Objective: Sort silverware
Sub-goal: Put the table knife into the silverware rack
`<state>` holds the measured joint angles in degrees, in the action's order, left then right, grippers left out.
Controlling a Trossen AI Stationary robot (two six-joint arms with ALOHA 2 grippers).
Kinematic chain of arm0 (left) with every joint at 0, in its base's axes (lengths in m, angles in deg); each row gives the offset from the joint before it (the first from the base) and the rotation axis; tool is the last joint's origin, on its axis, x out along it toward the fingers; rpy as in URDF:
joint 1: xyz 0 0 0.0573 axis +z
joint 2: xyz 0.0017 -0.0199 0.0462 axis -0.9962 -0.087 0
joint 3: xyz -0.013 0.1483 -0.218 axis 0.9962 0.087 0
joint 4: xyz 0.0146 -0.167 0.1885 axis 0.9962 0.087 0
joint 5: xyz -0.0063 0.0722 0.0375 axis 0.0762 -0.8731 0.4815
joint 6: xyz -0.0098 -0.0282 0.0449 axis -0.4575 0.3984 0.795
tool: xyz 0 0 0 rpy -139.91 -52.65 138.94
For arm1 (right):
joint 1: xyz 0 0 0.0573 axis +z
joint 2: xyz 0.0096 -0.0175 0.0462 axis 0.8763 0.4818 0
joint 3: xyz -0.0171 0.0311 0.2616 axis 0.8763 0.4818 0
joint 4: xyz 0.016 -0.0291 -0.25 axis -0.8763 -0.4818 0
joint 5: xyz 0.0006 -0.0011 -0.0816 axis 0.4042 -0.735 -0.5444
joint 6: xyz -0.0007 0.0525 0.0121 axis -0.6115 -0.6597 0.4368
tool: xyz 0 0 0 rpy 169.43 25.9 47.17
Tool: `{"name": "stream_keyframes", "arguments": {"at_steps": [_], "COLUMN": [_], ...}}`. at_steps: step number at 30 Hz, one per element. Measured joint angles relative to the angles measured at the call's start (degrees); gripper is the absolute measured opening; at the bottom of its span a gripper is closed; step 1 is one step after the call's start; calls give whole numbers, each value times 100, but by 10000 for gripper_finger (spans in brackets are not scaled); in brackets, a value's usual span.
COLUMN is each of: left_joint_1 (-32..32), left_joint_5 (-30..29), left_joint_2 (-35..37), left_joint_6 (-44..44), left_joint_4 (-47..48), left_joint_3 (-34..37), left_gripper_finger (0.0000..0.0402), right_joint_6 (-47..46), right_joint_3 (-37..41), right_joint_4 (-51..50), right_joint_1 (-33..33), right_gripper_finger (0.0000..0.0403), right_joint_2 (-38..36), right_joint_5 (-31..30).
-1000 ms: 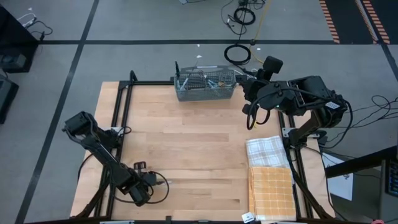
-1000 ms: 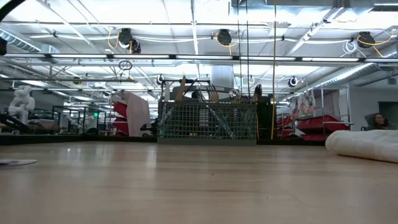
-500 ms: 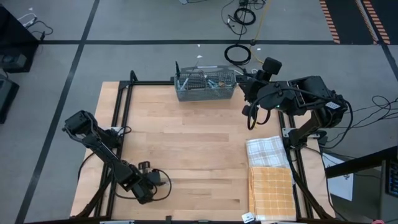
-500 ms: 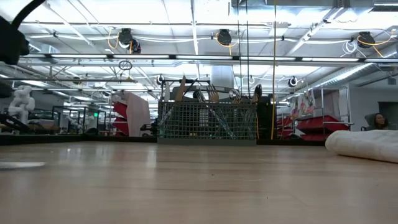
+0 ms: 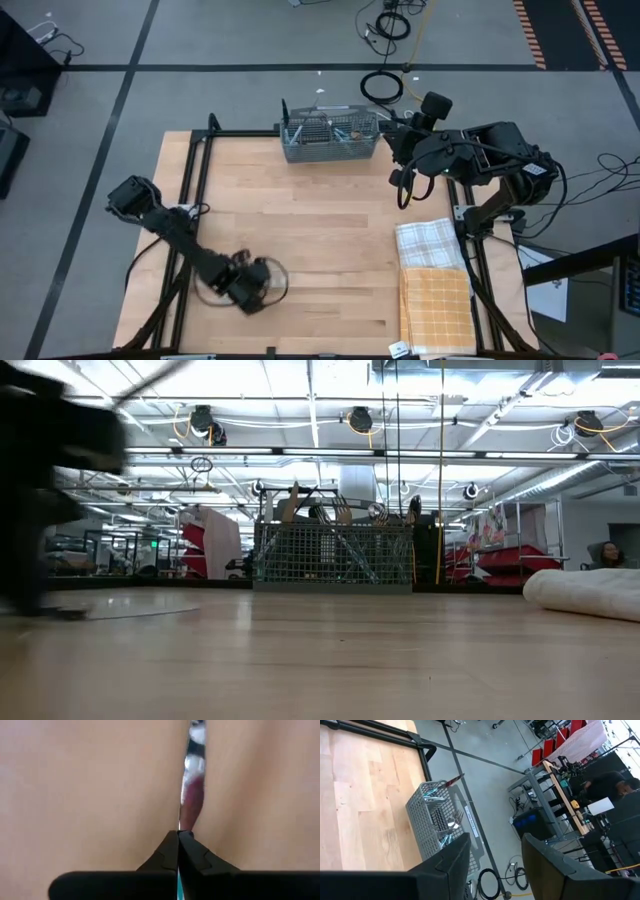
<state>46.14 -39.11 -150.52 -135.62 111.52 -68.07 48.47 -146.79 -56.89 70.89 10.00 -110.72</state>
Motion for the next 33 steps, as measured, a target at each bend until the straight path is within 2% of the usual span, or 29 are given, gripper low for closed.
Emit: {"name": "stream_keyframes", "arguments": {"at_steps": [2,10,17,25,29,31,33], "left_joint_1": [321,1610,2314,2952,3227,3356,3468], "left_joint_5": [-196,-204,-242,-433,578,1307,1759], "left_joint_2": [3,11,22,33,33,33,33], "left_joint_6": [290,1709,2906,3551,3598,3592,3431], "left_joint_4": [-13,-708,-755,-773,-552,-233,140], "left_joint_3": [13,-159,-858,-1385,-1436,-1436,-1436], "left_gripper_finger": [1,1,0,0,3,19,44], "right_joint_6": [27,37,37,34,4,-129,-199], "right_joint_3": [0,0,0,0,-2,0,15], "right_joint_4": [0,-148,-240,-246,-543,-646,-633], "right_joint_1": [0,0,0,0,0,0,1], "right_gripper_finger": [167,167,167,167,167,167,169], "right_joint_2": [0,0,0,0,0,0,0], "right_joint_5": [0,-2,-1,-1,272,512,726]}}
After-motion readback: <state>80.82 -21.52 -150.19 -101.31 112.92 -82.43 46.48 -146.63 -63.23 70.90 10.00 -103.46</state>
